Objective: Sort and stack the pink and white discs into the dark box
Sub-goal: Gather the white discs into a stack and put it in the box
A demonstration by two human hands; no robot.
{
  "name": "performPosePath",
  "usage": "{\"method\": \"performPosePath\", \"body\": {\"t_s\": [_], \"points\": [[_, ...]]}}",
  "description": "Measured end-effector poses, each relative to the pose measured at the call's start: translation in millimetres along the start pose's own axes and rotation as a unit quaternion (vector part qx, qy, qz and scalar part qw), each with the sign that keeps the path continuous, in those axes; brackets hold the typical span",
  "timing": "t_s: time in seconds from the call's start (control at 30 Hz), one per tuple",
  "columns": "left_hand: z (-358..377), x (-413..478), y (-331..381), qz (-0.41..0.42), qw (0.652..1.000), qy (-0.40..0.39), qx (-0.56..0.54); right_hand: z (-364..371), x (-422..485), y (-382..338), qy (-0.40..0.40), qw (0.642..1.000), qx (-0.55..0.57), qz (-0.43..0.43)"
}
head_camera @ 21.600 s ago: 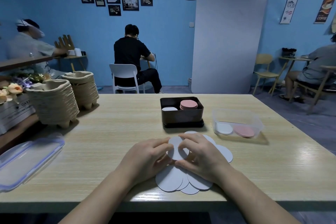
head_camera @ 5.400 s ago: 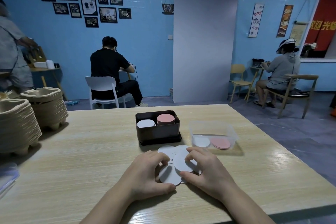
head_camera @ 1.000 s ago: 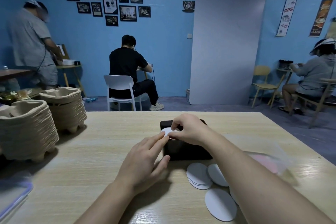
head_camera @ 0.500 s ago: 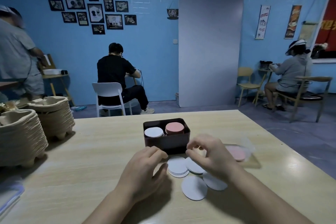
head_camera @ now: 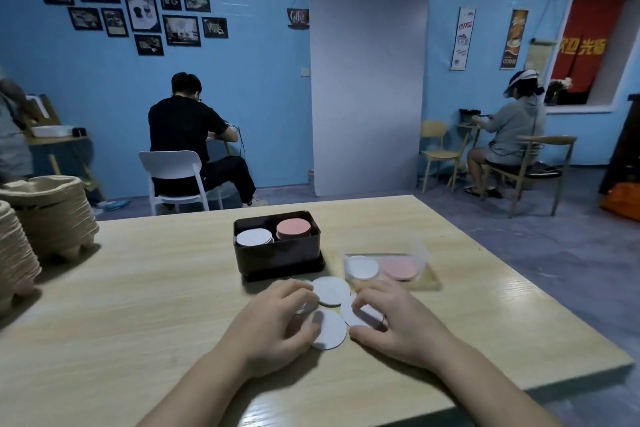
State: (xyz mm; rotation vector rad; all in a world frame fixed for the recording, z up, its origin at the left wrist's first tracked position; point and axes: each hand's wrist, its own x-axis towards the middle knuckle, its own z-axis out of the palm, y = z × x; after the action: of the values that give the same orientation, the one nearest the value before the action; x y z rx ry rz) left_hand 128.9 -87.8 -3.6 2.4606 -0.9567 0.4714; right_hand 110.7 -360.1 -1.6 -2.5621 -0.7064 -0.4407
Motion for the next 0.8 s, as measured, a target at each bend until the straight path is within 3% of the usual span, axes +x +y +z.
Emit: {"method": "performPosePath", "body": {"t_s": [0.13,0.37,0.8], "points": [[0,-1,0,0.015,0.998,-0.062,0.028,0,-4,-2,-0.008,0.999,-0.008,0.034],[0,0,1,0.002,0.996,-0.076,0.051,-1,-3,-1,-0.015,0.997,0.011,0.079],[-7,-7,6,-0.03,0.999,0.022,0.009,-3,-7,-10,0.022,0.999,-0.015,0.041]]}}
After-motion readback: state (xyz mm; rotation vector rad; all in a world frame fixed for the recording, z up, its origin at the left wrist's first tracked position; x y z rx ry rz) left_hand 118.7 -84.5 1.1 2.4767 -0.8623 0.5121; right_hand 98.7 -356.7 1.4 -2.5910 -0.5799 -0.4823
